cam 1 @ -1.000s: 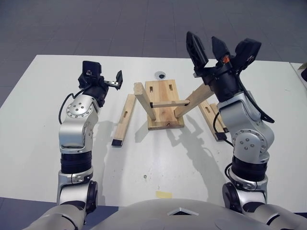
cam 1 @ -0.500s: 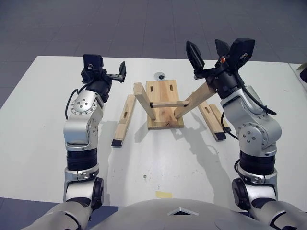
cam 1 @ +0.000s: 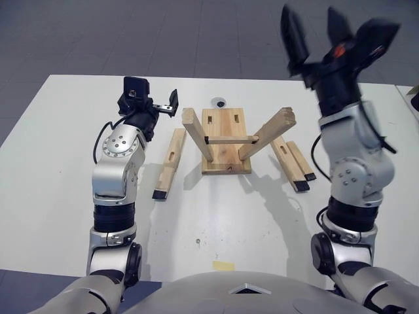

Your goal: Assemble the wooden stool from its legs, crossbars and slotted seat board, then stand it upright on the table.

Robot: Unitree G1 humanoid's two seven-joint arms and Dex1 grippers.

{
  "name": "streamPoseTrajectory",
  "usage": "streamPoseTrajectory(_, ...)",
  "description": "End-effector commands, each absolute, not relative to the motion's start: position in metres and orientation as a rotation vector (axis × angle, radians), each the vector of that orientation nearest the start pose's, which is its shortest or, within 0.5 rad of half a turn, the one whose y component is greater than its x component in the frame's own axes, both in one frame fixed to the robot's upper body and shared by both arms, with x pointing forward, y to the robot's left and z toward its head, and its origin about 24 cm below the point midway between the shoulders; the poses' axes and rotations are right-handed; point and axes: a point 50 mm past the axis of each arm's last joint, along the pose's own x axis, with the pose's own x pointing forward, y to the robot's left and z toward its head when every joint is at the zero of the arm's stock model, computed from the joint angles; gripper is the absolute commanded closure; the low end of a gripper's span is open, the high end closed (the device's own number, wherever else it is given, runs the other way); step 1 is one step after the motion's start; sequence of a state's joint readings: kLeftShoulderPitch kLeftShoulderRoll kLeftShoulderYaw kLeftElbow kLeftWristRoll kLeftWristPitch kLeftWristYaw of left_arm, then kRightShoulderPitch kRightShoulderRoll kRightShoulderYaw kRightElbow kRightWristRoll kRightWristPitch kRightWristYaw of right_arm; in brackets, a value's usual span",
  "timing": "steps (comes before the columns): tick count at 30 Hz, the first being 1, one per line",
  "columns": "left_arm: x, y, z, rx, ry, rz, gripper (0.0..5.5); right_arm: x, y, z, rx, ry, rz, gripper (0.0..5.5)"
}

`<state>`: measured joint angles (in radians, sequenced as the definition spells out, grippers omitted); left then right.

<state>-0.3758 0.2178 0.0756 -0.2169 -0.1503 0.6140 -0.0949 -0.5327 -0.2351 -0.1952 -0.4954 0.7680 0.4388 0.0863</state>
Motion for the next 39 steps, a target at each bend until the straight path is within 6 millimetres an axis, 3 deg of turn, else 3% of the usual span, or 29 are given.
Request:
streamPoseTrajectory(1, 0.308, 0.174, 0.147, 0.091, 0.008, -0.111, 0.12, 0.242, -0.136, 0.251, 0.513, -0.422, 0.802, 0.1)
streamPoseTrajectory(4, 0.309, 0.175, 0.146, 0.113, 0.008, -0.11, 0.12, 0.232, -0.129, 0.202, 0.512, -0.106, 0.835, 0.1)
streamPoseTrajectory(9, 0.304, 0.174, 0.141, 0.119, 0.026, -0.114, 0.12, 0.207, -0.122, 0.171, 0.568, 0.093, 0.9, 0.1)
streamPoseTrajectory(11, 0.304, 0.172, 0.14, 0.115, 0.03, -0.122, 0.12, 0.209, -0.127, 0.156, 0.511, 0.169, 0.845, 0.1)
streamPoseTrajectory(14, 0.303, 0.168, 0.139, 0.119, 0.032, -0.136, 0.12, 0.227, -0.148, 0.142, 0.292, 0.182, 0.659, 0.1)
streamPoseTrajectory(17, 0.303, 0.167, 0.137, 0.121, 0.037, -0.139, 0.12, 0.242, -0.158, 0.153, 0.194, 0.069, 0.585, 0.1)
streamPoseTrajectory(22, 0.302, 0.162, 0.135, 0.12, 0.041, -0.153, 0.12, 0.249, -0.163, 0.198, 0.391, -0.234, 0.582, 0.1)
streamPoseTrajectory(25, 0.3, 0.162, 0.132, 0.117, 0.047, -0.147, 0.12, 0.262, -0.19, 0.196, 0.328, -0.253, 0.391, 0.1)
streamPoseTrajectory(28, 0.3, 0.161, 0.131, 0.113, 0.049, -0.147, 0.12, 0.264, -0.199, 0.196, 0.306, -0.271, 0.34, 0.1)
streamPoseTrajectory(30, 0.3, 0.16, 0.131, 0.113, 0.047, -0.145, 0.12, 0.258, -0.188, 0.205, 0.372, -0.318, 0.431, 0.1)
streamPoseTrajectory(34, 0.299, 0.159, 0.13, 0.108, 0.038, -0.142, 0.12, 0.225, -0.151, 0.225, 0.533, -0.39, 0.841, 0.1)
streamPoseTrajectory(37, 0.298, 0.158, 0.128, 0.114, 0.044, -0.148, 0.12, 0.216, -0.138, 0.222, 0.522, -0.33, 0.952, 0.1)
streamPoseTrajectory(39, 0.298, 0.158, 0.129, 0.112, 0.043, -0.151, 0.12, 0.211, -0.126, 0.204, 0.462, -0.194, 1.013, 0.1)
